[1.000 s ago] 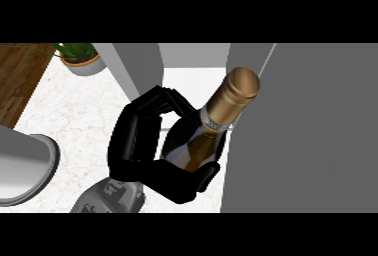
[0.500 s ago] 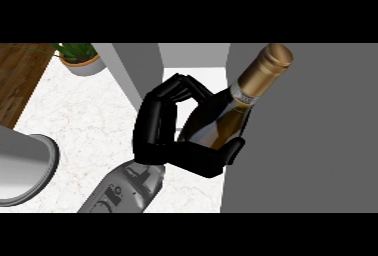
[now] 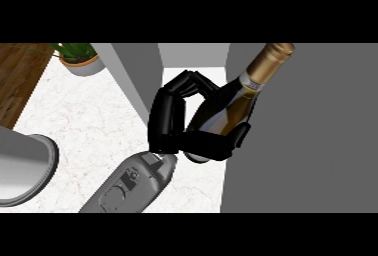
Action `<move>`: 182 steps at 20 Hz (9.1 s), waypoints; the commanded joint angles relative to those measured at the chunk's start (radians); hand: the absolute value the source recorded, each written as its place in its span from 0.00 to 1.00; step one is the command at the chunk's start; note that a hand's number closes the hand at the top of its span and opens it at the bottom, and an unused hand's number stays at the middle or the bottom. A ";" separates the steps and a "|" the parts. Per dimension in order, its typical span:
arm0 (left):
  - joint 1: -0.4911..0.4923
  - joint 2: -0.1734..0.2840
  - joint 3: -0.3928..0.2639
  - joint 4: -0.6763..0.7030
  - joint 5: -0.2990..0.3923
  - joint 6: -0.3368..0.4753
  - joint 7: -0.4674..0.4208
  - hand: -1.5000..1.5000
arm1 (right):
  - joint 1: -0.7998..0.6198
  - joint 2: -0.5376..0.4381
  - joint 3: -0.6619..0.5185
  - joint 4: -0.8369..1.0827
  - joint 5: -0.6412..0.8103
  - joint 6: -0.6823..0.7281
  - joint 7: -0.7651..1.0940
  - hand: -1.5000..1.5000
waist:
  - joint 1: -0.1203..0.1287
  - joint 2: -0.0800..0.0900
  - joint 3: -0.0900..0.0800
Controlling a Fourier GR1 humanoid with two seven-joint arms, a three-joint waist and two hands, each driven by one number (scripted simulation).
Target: Pick up the wine, place it into the cabinet and close the cabinet
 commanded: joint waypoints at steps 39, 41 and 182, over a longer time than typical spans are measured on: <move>-0.150 0.009 0.263 0.673 0.183 -0.225 -0.464 1.00 | 0.087 0.056 0.070 -0.104 0.004 -0.015 -0.005 0.00 | -0.003 0.002 0.000; -0.208 0.000 0.256 0.707 0.216 -0.180 -0.435 1.00 | -0.006 0.003 -0.025 -0.065 -0.105 -0.003 0.044 0.00 | -0.004 0.003 0.000; 0.390 0.118 -0.323 -0.107 0.279 0.266 -0.510 0.00 | 0.042 0.020 0.014 -0.050 -0.057 -0.017 -0.020 0.00 | 0.015 -0.004 0.001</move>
